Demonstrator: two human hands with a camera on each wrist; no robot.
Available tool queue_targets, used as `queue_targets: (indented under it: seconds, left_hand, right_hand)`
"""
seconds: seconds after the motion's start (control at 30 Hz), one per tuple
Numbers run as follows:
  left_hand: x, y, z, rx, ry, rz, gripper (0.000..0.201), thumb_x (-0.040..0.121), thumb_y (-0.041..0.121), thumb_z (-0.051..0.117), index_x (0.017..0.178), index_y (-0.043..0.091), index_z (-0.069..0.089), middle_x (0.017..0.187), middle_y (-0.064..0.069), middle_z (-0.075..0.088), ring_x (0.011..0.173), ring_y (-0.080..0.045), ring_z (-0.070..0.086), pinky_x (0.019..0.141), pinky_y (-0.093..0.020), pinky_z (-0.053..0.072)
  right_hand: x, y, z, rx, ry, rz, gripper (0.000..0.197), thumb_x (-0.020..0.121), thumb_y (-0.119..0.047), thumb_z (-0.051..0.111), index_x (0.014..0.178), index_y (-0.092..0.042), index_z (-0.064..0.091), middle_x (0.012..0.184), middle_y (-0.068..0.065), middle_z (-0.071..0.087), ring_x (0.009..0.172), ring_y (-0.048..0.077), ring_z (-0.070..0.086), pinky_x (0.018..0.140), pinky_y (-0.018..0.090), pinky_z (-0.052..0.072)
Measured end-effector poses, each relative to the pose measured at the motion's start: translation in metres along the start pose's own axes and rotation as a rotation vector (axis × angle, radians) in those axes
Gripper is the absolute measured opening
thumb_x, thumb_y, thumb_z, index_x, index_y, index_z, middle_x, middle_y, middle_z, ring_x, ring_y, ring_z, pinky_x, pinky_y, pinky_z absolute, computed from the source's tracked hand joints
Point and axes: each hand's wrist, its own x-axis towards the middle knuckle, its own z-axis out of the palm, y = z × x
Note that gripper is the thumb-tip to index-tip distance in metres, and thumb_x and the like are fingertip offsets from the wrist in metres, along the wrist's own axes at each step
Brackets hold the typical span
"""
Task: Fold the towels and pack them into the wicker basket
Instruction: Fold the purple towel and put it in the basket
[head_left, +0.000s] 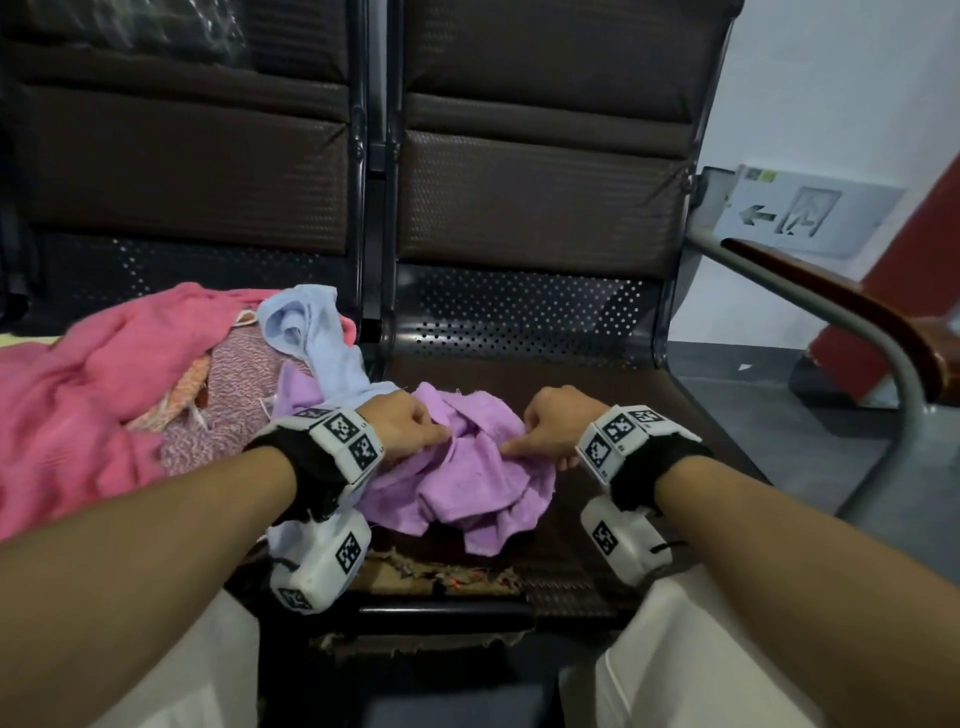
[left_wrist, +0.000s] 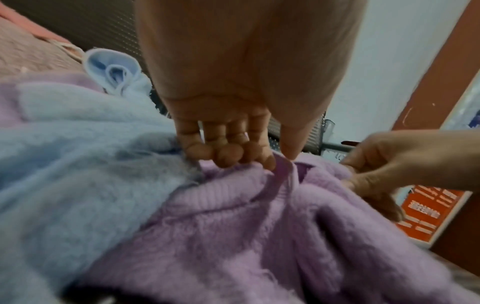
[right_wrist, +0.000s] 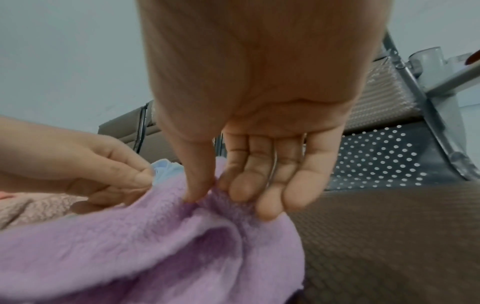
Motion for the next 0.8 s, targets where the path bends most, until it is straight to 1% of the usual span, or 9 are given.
queue_targets:
  seconds: [0.07,0.2,0.3,0.4,0.5,0.57,0.63,0.7,0.8]
  left_hand:
    - [0.001,0.005,0.003,0.097,0.042,0.035,0.041,0.081,0.053,0.062,0.058,0.020,0.054,0.065,0.001,0.060,0.063,-0.014,0.054,0.060,-0.025,0.041]
    - [0.003,0.013,0.012,0.231,-0.005,0.047,0.049,0.084,0.059,0.054,0.052,0.023,0.046,0.056,0.003,0.050,0.054,-0.011,0.045,0.051,-0.022,0.032]
    - [0.007,0.014,0.013,0.317,-0.052,0.021,0.043,0.088,0.045,0.056,0.056,0.020,0.045,0.064,0.000,0.050,0.069,-0.017,0.051,0.063,-0.026,0.037]
    - [0.009,0.014,0.008,0.291,-0.026,0.046,0.037,0.087,0.027,0.056,0.055,0.019,0.040,0.061,0.001,0.045,0.073,-0.018,0.049,0.066,-0.026,0.037]
    - [0.005,0.018,-0.005,0.142,0.086,0.093,0.036,0.091,0.025,0.052,0.057,0.020,0.041,0.066,0.002,0.050,0.073,-0.020,0.052,0.066,-0.027,0.040]
    - [0.002,0.023,-0.018,-0.013,0.146,0.096,0.035,0.095,0.027,0.048,0.061,0.020,0.044,0.078,-0.003,0.055,0.080,-0.022,0.055,0.074,-0.029,0.044]
    - [-0.002,0.030,-0.034,-0.232,0.199,0.105,0.035,0.098,0.028,0.043,0.064,0.018,0.044,0.078,-0.006,0.054,0.077,-0.023,0.056,0.076,-0.035,0.051]
    - [-0.008,0.041,-0.051,-0.473,0.275,0.160,0.033,0.098,0.027,0.043,0.067,0.017,0.045,0.071,-0.006,0.052,0.069,-0.024,0.057,0.069,-0.042,0.054]
    - [-0.022,0.058,-0.072,-0.650,0.439,0.338,0.031,0.098,0.029,0.045,0.068,0.019,0.048,0.060,0.002,0.048,0.050,-0.010,0.049,0.050,-0.025,0.045]
  right_hand:
    - [0.002,-0.004,0.001,0.017,-0.005,-0.015,0.035,0.076,-0.049,0.071,0.064,-0.018,0.063,0.049,-0.005,0.060,0.045,0.007,0.058,0.051,0.023,0.051]
    - [0.006,-0.009,0.008,-0.076,0.046,-0.006,0.038,0.076,-0.051,0.065,0.088,-0.016,0.060,0.084,0.003,0.065,0.077,0.021,0.064,0.073,0.036,0.056]
    - [0.009,-0.014,0.015,-0.166,0.072,0.000,0.032,0.081,-0.042,0.058,0.098,-0.015,0.058,0.100,0.007,0.063,0.087,0.026,0.063,0.072,0.034,0.052]
    - [0.010,-0.016,0.015,-0.177,0.082,0.014,0.016,0.083,-0.028,0.053,0.092,-0.016,0.058,0.102,0.009,0.063,0.088,0.028,0.063,0.074,0.036,0.053]
    - [0.011,-0.016,0.005,0.055,0.120,0.035,0.014,0.085,-0.021,0.048,0.084,-0.014,0.060,0.097,0.013,0.066,0.085,0.029,0.066,0.076,0.038,0.056]
    - [0.011,-0.014,-0.004,0.276,0.194,0.074,0.020,0.088,-0.016,0.045,0.084,-0.011,0.064,0.094,0.014,0.068,0.083,0.029,0.067,0.076,0.040,0.057]
    - [0.011,-0.010,-0.012,0.394,0.288,0.095,0.023,0.092,-0.017,0.042,0.081,-0.015,0.063,0.095,0.011,0.066,0.084,0.026,0.064,0.075,0.036,0.053]
    - [0.008,-0.006,-0.018,0.471,0.365,0.104,0.022,0.095,-0.019,0.042,0.089,-0.016,0.064,0.100,0.010,0.064,0.091,0.026,0.061,0.079,0.031,0.048]
    - [0.000,-0.002,-0.036,0.616,0.590,0.002,0.019,0.095,-0.021,0.049,0.096,-0.015,0.067,0.097,0.008,0.069,0.092,0.025,0.063,0.082,0.033,0.048]
